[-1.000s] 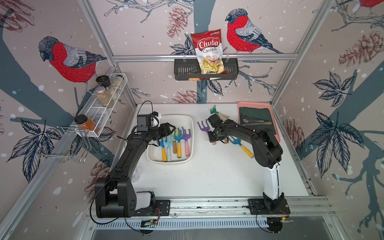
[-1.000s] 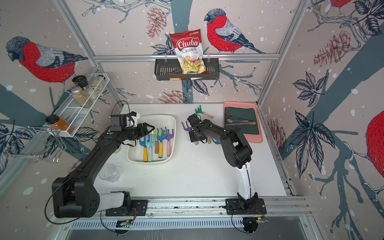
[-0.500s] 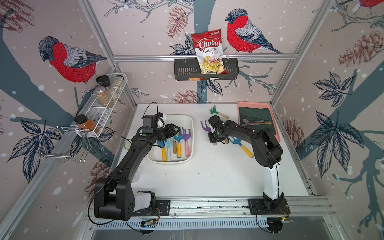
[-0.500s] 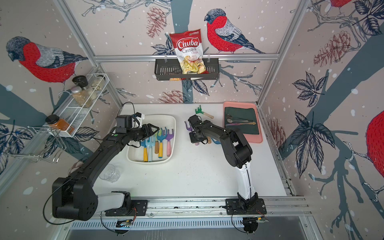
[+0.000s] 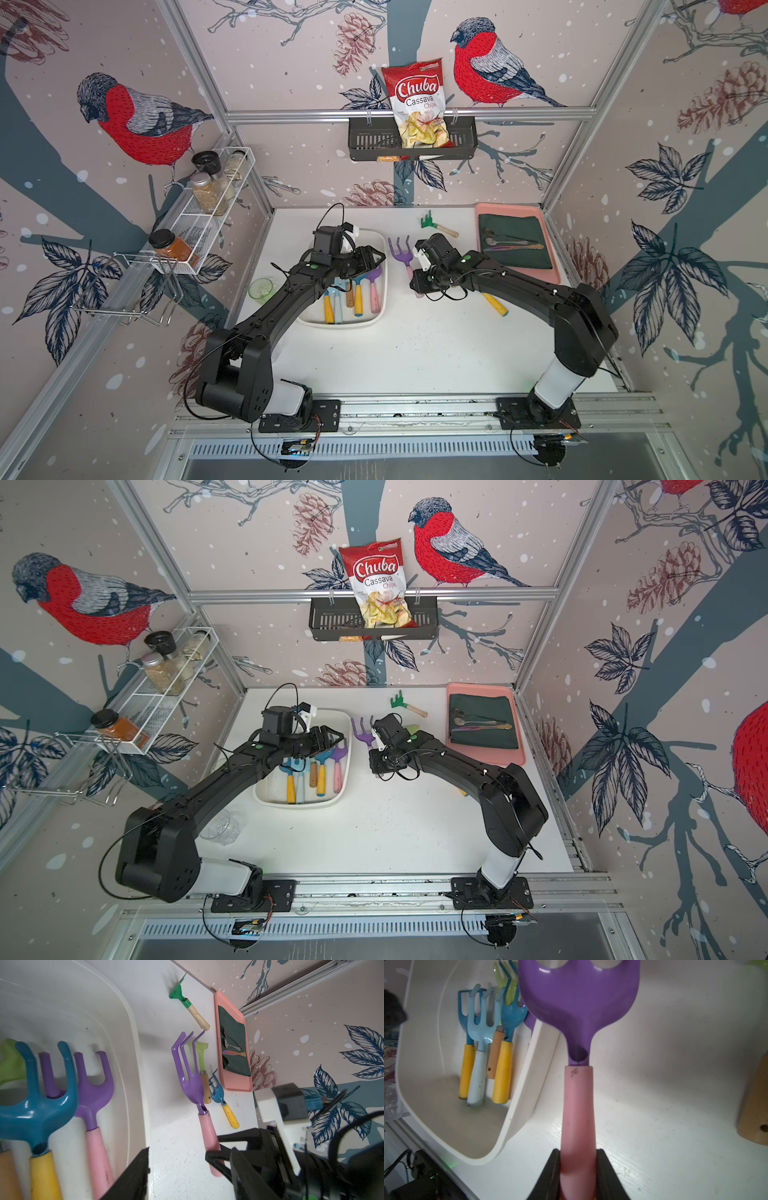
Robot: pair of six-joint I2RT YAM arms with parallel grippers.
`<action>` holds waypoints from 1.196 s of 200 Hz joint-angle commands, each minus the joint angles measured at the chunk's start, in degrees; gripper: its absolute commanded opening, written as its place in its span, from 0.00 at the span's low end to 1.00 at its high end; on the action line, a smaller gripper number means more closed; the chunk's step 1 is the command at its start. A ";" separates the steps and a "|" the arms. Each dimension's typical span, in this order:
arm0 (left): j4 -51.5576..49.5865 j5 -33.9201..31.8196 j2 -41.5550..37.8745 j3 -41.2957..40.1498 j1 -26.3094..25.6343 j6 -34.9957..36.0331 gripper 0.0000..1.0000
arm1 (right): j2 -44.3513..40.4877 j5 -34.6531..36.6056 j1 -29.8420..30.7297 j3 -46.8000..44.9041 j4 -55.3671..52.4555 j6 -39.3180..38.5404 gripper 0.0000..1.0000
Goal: Put the rake into the storage box
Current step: Pick up the rake at the center of the board.
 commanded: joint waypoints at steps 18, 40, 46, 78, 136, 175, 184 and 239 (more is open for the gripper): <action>4.89 -0.54 2.26 2.08 -1.46 -1.06 0.61 | -2.85 -1.05 3.23 -0.39 3.56 5.66 0.19; 4.58 -0.63 3.10 2.64 -1.56 -0.59 0.54 | -3.33 -0.68 4.57 -0.47 3.53 6.37 0.19; 4.33 -0.78 3.25 2.81 -1.55 -0.33 0.52 | -3.39 -0.62 4.83 -0.43 3.34 6.46 0.19; 4.02 -0.80 4.39 3.61 -1.60 0.01 0.38 | -4.26 0.00 5.82 -0.65 3.03 6.94 0.19; 4.45 -0.37 5.23 4.41 -1.73 -0.20 0.15 | -5.30 0.97 6.46 -0.36 2.36 6.66 0.19; 3.73 -1.09 4.97 4.55 -1.73 0.15 0.02 | -5.78 1.89 6.36 0.31 1.49 6.64 0.52; 3.06 -1.15 4.97 4.90 -1.68 0.58 0.02 | -6.52 1.88 6.34 0.48 1.71 6.72 0.62; -0.01 2.67 2.46 3.97 5.91 3.60 0.01 | -11.91 0.52 3.70 -0.94 2.96 7.88 0.76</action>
